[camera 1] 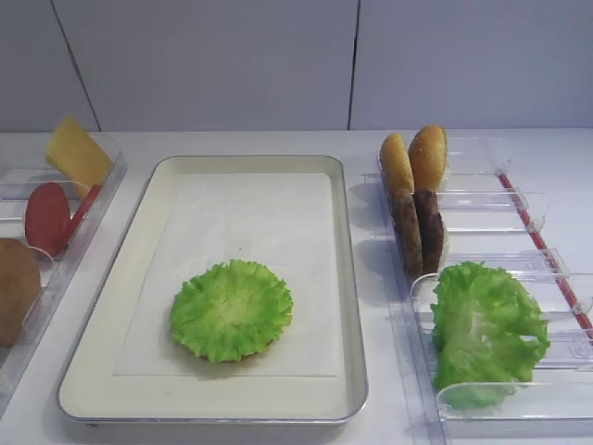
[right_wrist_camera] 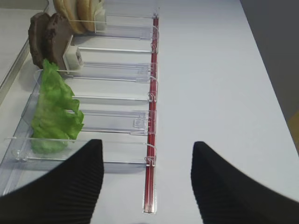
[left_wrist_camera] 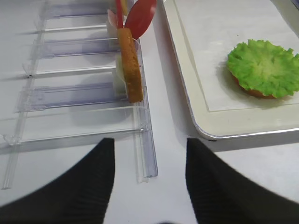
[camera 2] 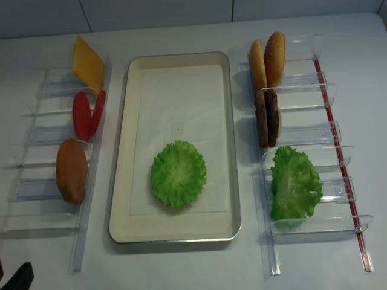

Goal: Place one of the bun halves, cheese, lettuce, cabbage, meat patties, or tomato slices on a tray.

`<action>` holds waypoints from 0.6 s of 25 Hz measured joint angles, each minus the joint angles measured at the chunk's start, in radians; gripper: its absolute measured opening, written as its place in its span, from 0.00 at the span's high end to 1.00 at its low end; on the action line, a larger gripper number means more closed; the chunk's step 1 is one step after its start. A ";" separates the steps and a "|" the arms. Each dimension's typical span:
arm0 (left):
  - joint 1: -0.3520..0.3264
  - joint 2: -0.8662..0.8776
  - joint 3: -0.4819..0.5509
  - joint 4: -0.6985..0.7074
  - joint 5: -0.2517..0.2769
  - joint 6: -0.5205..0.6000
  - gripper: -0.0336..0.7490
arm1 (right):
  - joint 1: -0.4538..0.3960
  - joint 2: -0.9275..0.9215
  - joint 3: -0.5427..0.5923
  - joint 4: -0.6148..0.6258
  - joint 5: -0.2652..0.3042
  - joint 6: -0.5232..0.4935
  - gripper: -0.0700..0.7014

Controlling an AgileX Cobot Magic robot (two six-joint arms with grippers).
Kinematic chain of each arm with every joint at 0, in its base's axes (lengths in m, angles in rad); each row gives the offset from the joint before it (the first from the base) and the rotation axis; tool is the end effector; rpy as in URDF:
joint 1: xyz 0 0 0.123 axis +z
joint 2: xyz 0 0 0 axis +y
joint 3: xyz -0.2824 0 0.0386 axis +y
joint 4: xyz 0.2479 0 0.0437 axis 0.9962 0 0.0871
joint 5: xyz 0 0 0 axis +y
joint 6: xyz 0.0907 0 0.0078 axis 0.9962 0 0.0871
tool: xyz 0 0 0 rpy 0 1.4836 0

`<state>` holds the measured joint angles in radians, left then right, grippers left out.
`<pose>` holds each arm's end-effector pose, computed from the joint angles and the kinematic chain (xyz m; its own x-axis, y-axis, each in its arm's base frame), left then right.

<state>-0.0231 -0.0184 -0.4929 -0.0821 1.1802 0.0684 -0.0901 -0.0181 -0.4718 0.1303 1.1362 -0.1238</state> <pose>-0.0126 -0.0066 0.2659 -0.5447 0.0496 -0.8371 0.1067 0.9942 -0.0106 -0.0072 0.0114 0.2639 -0.5236 -0.0211 -0.8517 -0.0464 0.9989 0.0037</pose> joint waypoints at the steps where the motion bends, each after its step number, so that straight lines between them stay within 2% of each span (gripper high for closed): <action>1: 0.000 0.000 0.000 0.000 0.000 0.000 0.54 | 0.000 0.000 0.000 0.000 0.000 0.000 0.33; 15: 0.000 0.000 0.000 0.000 0.000 0.000 0.54 | 0.000 0.000 0.000 0.000 0.000 0.000 0.33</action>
<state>-0.0231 -0.0184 -0.4929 -0.0821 1.1802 0.0684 -0.0901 -0.0181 -0.4718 0.1303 1.1362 -0.1238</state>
